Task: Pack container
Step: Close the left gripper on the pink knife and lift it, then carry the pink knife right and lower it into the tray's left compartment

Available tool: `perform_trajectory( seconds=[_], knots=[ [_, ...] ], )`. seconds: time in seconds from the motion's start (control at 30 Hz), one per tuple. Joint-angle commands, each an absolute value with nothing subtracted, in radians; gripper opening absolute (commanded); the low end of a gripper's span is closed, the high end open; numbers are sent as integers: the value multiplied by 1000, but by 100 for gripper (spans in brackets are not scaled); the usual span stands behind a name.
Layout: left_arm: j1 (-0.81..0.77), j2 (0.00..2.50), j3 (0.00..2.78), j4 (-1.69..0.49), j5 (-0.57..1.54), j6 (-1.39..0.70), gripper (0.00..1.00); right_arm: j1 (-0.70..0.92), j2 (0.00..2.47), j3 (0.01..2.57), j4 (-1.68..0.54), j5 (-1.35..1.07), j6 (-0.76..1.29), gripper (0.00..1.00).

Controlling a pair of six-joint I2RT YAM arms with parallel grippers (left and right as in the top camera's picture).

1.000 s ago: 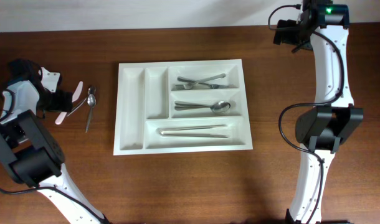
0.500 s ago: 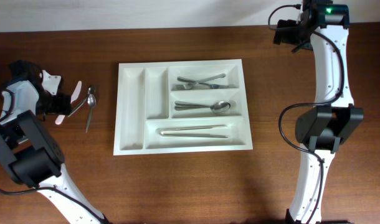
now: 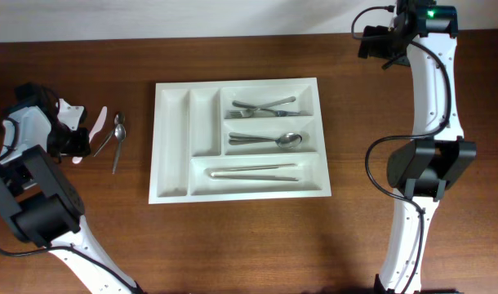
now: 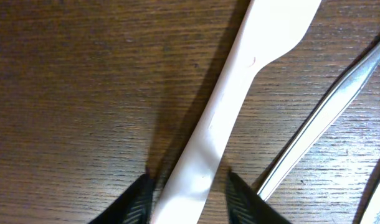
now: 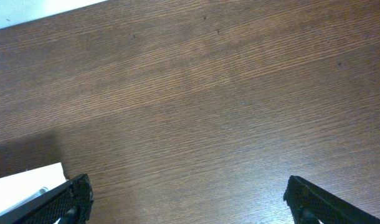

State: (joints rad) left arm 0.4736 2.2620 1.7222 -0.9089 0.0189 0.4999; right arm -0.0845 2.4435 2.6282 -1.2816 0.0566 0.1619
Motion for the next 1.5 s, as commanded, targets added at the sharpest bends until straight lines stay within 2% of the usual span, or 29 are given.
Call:
perform_trajectory(
  seconds=[0.0, 0.2, 0.3, 0.63, 1.33, 1.47],
  knots=[
    [483, 2292, 1680, -901, -15, 508, 31, -79, 2444, 2626, -1282, 72, 173, 99],
    [483, 2292, 1680, -890, -15, 508, 9, -79, 2444, 2626, -1282, 72, 173, 99],
    [482, 2292, 1680, -889, -15, 508, 2, -79, 2444, 2626, -1282, 72, 173, 99],
    [465, 2288, 1717, -902, -15, 439, 2, -79, 2444, 2626, -1282, 72, 173, 99],
    [250, 2283, 2126, -1196, 15, 459, 2, -79, 2444, 2626, -1282, 72, 173, 99],
    [186, 2283, 2125, -1222, 54, 300, 2, -79, 2444, 2626, -1282, 72, 173, 99]
  ],
)
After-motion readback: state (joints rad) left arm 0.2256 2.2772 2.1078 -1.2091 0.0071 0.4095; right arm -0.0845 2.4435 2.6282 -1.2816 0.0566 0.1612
